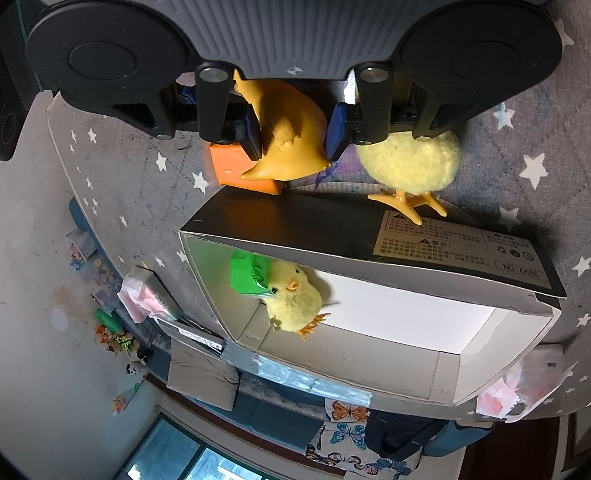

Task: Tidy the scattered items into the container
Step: 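Lower the right gripper onto the orange rubber duck and close it, then lift the orange duck and carry it over the box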

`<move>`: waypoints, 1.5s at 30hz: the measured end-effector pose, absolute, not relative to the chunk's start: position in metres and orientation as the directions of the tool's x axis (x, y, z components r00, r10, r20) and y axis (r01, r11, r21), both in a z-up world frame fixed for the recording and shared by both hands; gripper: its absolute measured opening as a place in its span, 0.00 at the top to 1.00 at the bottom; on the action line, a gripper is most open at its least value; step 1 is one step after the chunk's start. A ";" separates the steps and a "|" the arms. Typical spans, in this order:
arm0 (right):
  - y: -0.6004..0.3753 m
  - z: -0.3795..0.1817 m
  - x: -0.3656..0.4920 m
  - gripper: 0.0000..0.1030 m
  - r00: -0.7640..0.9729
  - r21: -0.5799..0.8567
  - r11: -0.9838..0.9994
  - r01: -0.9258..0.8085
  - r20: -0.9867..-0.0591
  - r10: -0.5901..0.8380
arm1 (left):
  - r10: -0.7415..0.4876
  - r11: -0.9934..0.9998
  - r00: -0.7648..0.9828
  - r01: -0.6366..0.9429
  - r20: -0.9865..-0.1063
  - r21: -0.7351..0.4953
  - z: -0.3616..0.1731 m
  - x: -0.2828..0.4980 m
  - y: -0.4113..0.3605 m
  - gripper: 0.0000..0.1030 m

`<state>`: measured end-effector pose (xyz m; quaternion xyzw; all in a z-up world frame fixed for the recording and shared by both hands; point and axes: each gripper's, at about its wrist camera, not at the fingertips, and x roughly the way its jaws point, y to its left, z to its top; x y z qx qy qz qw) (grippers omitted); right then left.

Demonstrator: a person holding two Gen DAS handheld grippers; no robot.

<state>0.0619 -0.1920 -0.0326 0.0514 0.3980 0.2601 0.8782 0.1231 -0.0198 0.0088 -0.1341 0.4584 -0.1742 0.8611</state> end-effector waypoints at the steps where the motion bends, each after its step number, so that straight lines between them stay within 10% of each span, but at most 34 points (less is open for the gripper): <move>1: -0.192 -0.032 0.062 0.55 0.549 0.296 0.860 -0.415 -0.673 0.496 | -0.425 0.903 0.518 0.180 -0.743 -0.391 0.009 0.123 -0.020 0.60; 29: -0.185 0.059 0.095 0.63 0.714 0.128 0.854 -0.504 -0.494 0.496 | -0.420 0.884 0.699 0.172 -0.579 -0.434 0.105 0.158 -0.002 0.61; 45: -0.155 0.020 0.210 0.64 0.636 0.130 0.854 -0.504 -0.613 0.469 | -0.422 0.863 0.616 0.047 -0.666 -0.503 0.041 0.266 0.023 0.61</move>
